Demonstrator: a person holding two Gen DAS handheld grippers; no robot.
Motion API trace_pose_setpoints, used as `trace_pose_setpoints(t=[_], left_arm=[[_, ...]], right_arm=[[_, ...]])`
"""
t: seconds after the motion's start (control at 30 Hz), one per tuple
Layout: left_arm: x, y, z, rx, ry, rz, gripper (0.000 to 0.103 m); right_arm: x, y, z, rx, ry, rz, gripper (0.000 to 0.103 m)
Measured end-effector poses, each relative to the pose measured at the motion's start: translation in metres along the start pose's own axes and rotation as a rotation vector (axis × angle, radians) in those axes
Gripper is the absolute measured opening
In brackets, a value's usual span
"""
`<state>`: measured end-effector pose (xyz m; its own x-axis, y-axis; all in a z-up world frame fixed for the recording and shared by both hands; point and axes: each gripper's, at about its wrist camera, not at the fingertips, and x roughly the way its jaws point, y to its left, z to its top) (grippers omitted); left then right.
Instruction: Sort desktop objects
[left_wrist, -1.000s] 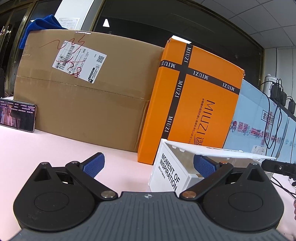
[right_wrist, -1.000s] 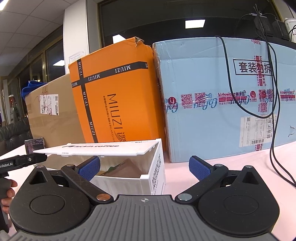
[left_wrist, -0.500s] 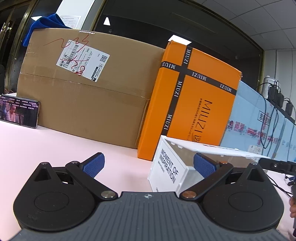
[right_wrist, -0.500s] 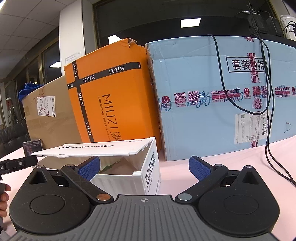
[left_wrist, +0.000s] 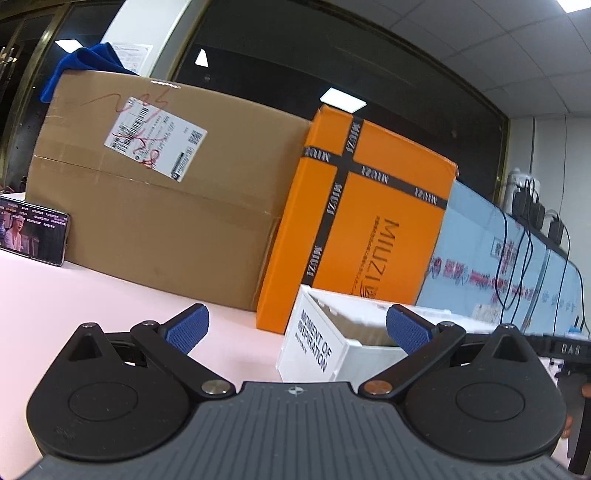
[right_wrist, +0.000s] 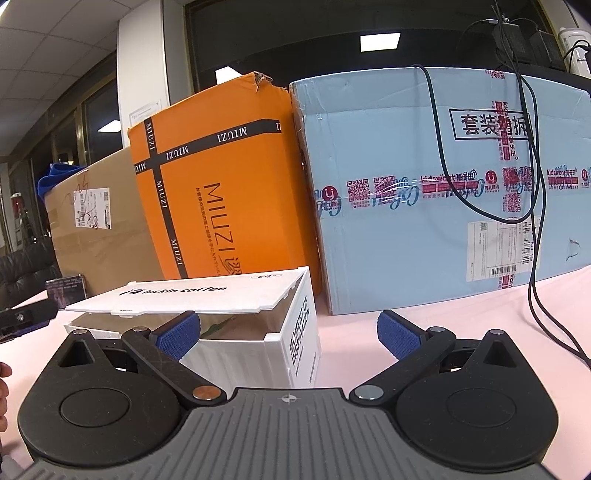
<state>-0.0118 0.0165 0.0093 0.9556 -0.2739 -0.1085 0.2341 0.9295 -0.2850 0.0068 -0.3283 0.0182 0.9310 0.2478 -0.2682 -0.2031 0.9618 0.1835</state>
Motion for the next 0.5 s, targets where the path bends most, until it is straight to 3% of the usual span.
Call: trace_pose_setpoints(t=[0.5], left_arm=[[0.014,0.011,-0.003,-0.064,0.084,0.037,0.103]], right_arm=[[-0.001,-0.003,-0.003,0.010,0.001,-0.016,0.103]])
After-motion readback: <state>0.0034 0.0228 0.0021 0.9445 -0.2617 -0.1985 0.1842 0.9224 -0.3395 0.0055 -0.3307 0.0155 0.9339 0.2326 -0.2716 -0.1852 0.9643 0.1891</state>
